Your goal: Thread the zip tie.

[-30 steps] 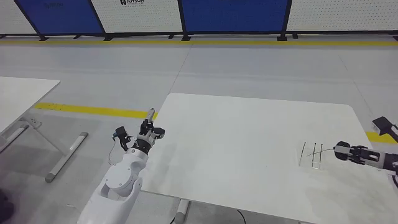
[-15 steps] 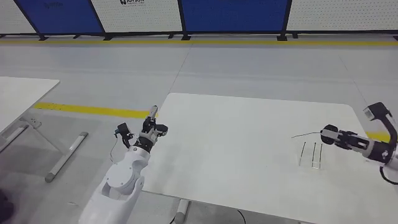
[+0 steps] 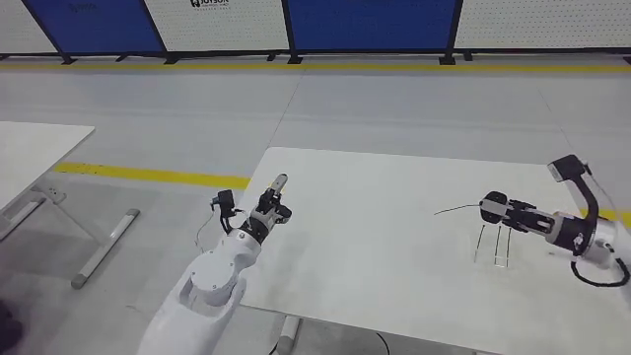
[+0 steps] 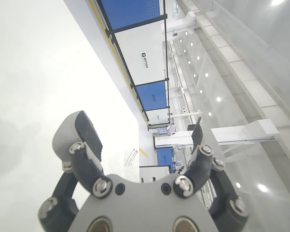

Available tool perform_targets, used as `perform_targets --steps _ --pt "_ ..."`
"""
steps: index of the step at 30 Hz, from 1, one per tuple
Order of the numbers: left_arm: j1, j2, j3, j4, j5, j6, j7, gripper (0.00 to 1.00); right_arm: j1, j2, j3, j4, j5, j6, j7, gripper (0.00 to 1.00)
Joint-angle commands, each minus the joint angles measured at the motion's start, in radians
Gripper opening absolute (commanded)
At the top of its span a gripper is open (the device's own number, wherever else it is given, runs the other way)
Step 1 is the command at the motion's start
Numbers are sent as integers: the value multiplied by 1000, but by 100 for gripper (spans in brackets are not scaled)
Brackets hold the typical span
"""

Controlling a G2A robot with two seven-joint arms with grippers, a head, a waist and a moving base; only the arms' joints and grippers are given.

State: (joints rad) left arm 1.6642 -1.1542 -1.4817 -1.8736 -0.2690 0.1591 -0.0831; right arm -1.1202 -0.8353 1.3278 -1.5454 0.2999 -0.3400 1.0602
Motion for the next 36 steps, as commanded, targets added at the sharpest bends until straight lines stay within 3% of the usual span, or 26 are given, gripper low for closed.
perform_targets --steps 1,4,6,7,8,10,12,22,26,28,31,33,36 --pt "-1 -1 3 3 1 -2 0 100 -6 -2 0 -11 -1 0 -25 0" --pt "-16 -2 46 26 24 20 -33 100 -20 -14 -27 -52 17 0 -56 0" --pt "-39 -5 105 51 86 35 -48 100 -5 -31 -68 -59 9 0 -76 0" --pt "-50 -6 136 61 99 47 -87 100 8 -40 -92 -56 -19 0 -94 0" --pt "-70 -7 161 78 102 58 -125 100 27 -52 -127 -48 -47 0 -122 0" --pt "-99 -12 193 104 102 67 -112 100 62 -70 -176 -26 -104 0 -161 0" --pt "-138 -21 232 139 66 112 -114 100 77 -79 -202 -9 -137 0 -185 0" --pt "-138 -21 232 138 66 109 -113 100 77 -79 -202 -9 -137 0 -185 0" --pt "-129 -27 255 110 26 46 -112 100 60 -93 -244 -31 -196 0 -275 0" --pt "-130 -30 272 95 5 43 -135 100 68 -107 -280 -21 -221 0 -335 0" --pt "-132 -32 289 75 -62 69 -198 100 91 -136 -353 6 -279 0 -466 0" --pt "-141 -34 289 65 -119 108 -213 100 96 -142 -368 13 -286 0 -483 0" --pt "-141 -34 289 65 -119 108 -213 100 96 -142 -368 13 -286 0 -483 0"
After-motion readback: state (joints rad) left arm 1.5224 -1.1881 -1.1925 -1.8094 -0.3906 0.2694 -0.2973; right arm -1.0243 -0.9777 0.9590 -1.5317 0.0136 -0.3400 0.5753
